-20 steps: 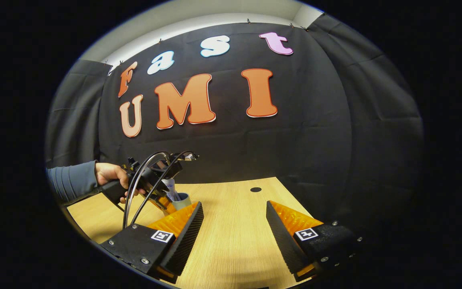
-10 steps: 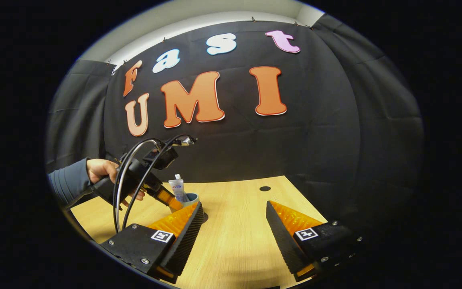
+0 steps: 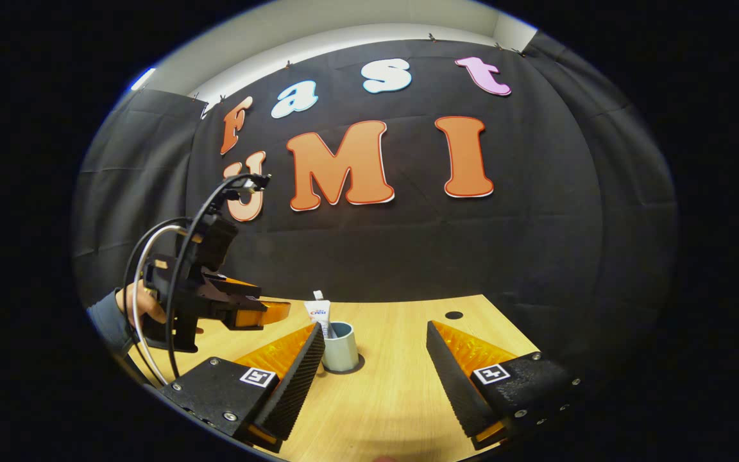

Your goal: Put the toothbrush and toothpaste on the desktop into the cup, then pick up the cup and place it on the coaster on the desktop.

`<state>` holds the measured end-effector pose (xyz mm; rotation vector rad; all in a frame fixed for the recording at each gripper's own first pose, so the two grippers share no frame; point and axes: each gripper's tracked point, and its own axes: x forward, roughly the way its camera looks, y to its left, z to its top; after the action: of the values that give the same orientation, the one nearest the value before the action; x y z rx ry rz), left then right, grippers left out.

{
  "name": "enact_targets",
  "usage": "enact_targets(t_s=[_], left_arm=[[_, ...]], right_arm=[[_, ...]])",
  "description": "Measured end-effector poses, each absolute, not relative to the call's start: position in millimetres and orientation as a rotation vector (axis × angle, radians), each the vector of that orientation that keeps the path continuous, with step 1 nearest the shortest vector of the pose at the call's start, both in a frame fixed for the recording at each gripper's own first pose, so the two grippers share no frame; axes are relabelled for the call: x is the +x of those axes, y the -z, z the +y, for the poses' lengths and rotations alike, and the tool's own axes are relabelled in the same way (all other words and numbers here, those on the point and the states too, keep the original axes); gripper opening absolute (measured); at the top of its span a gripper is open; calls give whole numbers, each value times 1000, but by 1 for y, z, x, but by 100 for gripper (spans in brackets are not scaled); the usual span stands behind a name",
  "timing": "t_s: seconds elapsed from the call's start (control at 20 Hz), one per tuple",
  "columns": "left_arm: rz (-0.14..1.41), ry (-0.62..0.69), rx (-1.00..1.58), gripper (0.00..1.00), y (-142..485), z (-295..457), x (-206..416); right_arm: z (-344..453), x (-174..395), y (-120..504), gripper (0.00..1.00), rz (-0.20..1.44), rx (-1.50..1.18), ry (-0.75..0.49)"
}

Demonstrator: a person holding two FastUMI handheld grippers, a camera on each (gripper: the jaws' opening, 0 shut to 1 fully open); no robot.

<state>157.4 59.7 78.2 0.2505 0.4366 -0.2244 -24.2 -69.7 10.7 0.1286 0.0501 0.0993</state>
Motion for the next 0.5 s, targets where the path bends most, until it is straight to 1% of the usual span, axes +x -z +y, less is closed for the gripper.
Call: enact_targets(t_s=[0.05, 0.3, 0.4, 0.5], left_arm=[[397, 210, 243, 100, -78, 64, 158], [164, 120, 176, 100, -110, 83, 145], [84, 83, 173, 100, -113, 81, 142], [28, 79, 155, 100, -108, 75, 141]], right_arm=[[-63, -21, -12, 96, 45, 127, -106], [-41, -10, -19, 96, 17, 106, -112], [-34, -7, -23, 97, -4, 114, -112], [-33, -1, -27, 97, -25, 130, -97]])
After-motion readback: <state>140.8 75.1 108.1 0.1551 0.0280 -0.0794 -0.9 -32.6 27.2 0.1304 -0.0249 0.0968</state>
